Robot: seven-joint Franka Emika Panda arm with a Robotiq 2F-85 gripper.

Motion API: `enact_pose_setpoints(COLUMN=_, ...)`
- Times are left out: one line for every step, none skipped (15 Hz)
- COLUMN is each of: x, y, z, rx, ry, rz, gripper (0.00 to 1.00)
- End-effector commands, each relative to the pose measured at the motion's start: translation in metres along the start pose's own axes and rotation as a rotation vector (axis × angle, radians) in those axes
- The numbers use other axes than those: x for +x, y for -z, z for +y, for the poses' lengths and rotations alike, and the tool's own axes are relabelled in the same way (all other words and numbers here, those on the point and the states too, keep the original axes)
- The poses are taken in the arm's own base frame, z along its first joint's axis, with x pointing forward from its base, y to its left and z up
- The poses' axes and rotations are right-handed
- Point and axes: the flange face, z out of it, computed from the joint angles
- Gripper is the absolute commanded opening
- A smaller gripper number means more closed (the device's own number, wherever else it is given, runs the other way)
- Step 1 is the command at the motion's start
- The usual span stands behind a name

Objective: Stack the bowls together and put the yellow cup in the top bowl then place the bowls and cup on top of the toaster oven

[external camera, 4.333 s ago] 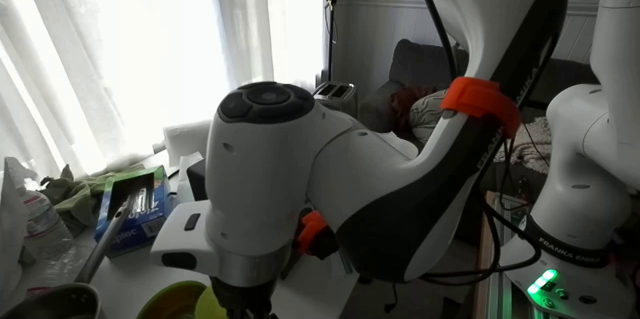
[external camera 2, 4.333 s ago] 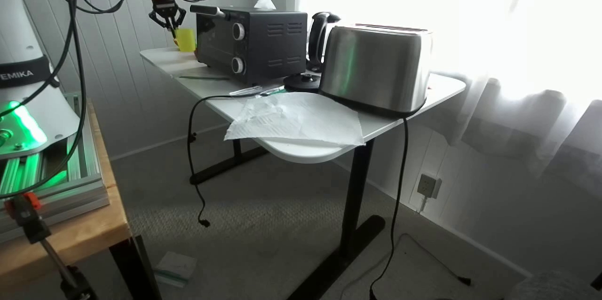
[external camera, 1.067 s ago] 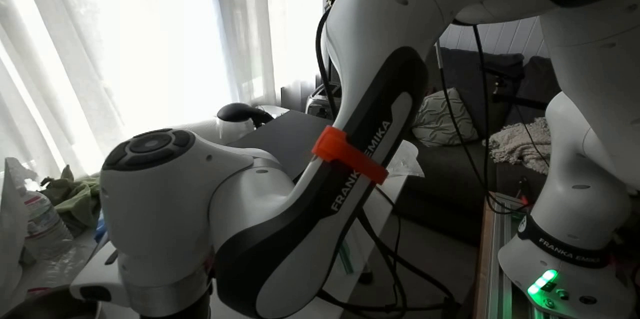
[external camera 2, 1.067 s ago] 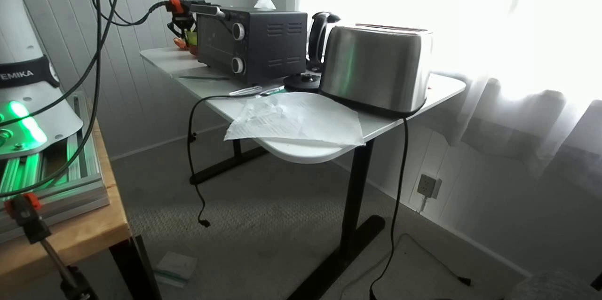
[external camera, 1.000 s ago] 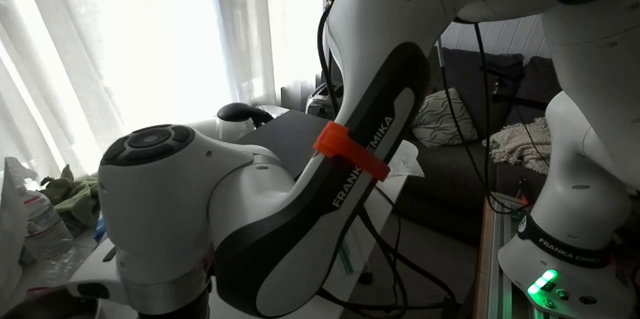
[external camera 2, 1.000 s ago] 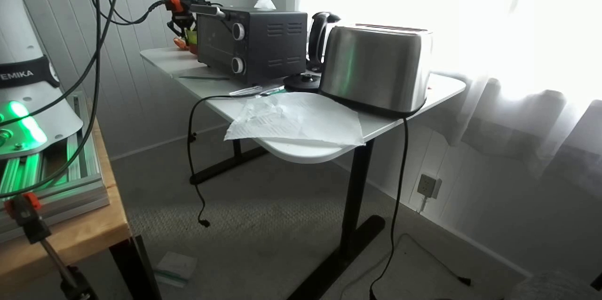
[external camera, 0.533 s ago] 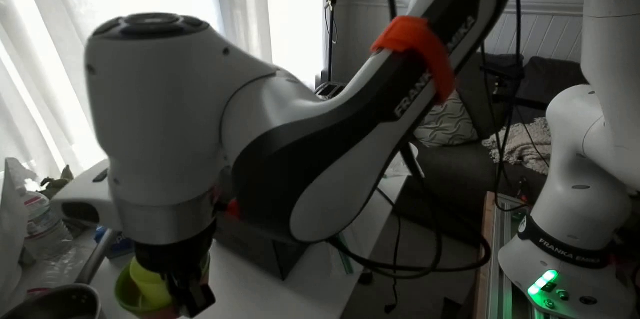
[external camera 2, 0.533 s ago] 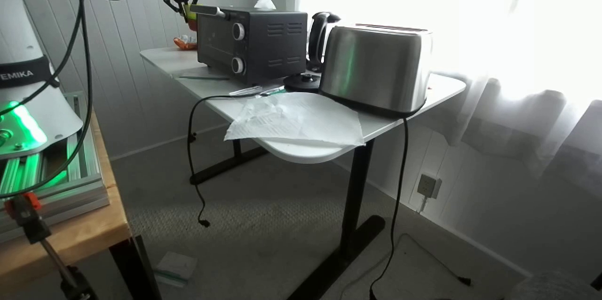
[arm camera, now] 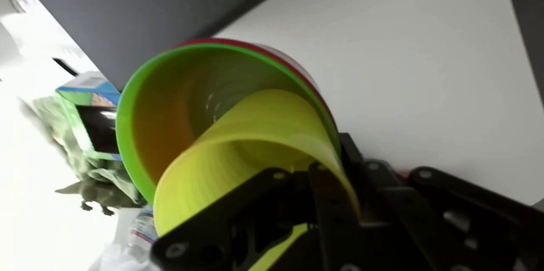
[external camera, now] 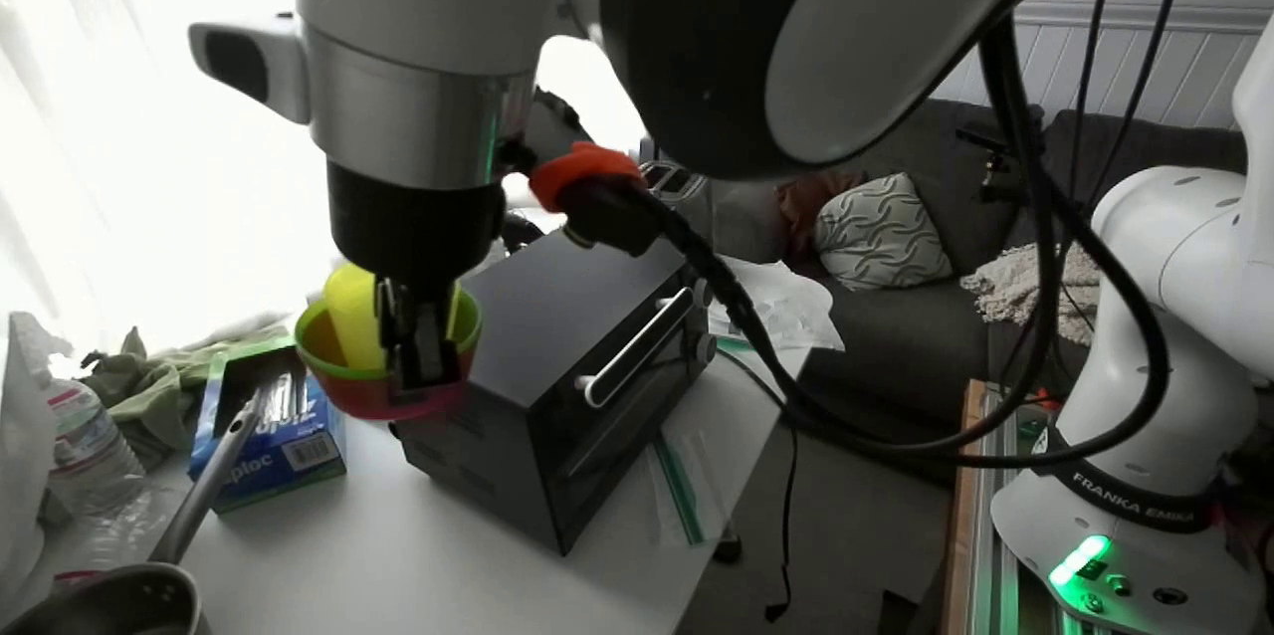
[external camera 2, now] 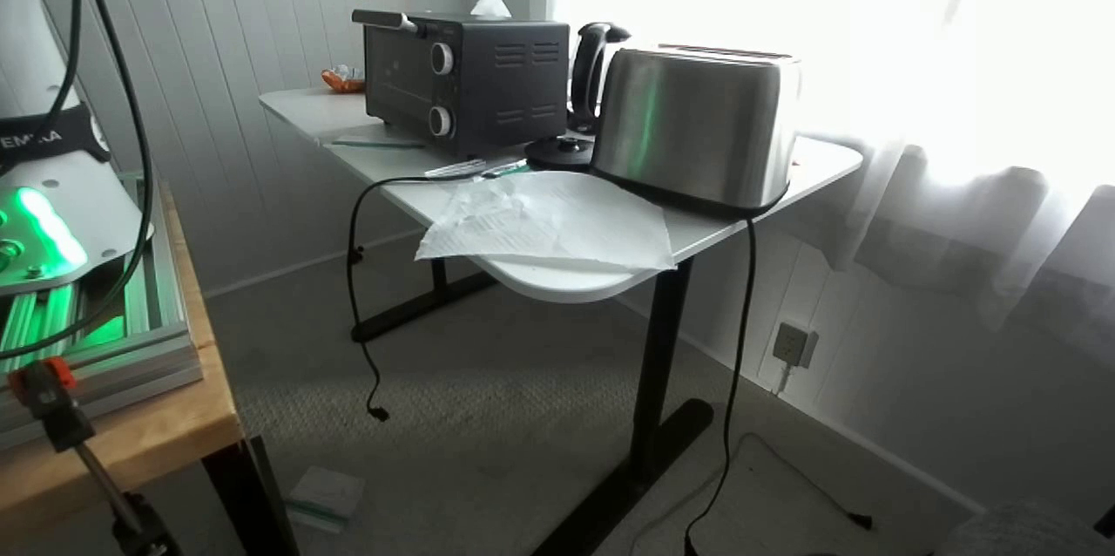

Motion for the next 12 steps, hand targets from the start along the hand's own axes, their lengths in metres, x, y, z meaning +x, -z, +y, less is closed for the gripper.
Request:
enact_pose_setpoints(x=-0.036, y=0.024, z=0.011, rx=-0.032, ry=-0.186, rz=-0.072, gripper=0.02)
enact_pose_setpoints(x=-0.043, y=0.023, z=0.015, rx=-0.033, ry=-0.227, rz=-0.103, gripper=0.03)
enact_pose_setpoints(x=-0.050, y=0.021, z=0.018, rx=-0.030, ry=-0.259, rz=-0.123, gripper=0.02)
enact_pose_setpoints(x=-0.053, y=0.018, z=0.022, rx=-0.031, ry=-0.267, rz=-0.110, gripper=0.03)
enact_pose_setpoints(x=-0.058, y=0.014, z=0.027, rx=-0.037, ry=-0.280, rz=-0.113, gripper=0.02)
enact_pose_setpoints(x=-0.062, y=0.011, z=0.032, rx=-0.048, ry=-0.275, rz=-0.108, gripper=0.02)
enact_pose_setpoints(x=-0.066, y=0.006, z=0.037, rx=-0.046, ry=-0.271, rz=-0.115, gripper=0.03)
enact_pose_setpoints(x=-0.068, y=0.002, z=0.040, rx=-0.043, ry=-0.268, rz=-0.120, gripper=0.03)
enact_pose_setpoints(x=-0.071, y=-0.005, z=0.044, rx=-0.038, ry=-0.254, rz=-0.119, gripper=0.03)
enact_pose_setpoints(x=-0.074, y=-0.009, z=0.047, rx=-0.034, ry=-0.249, rz=-0.127, gripper=0.03)
enact_pose_setpoints(x=-0.076, y=-0.014, z=0.049, rx=-0.026, ry=-0.243, rz=-0.128, gripper=0.03)
enact_pose_setpoints(x=-0.077, y=-0.017, z=0.051, rx=-0.025, ry=-0.241, rz=-0.128, gripper=0.03)
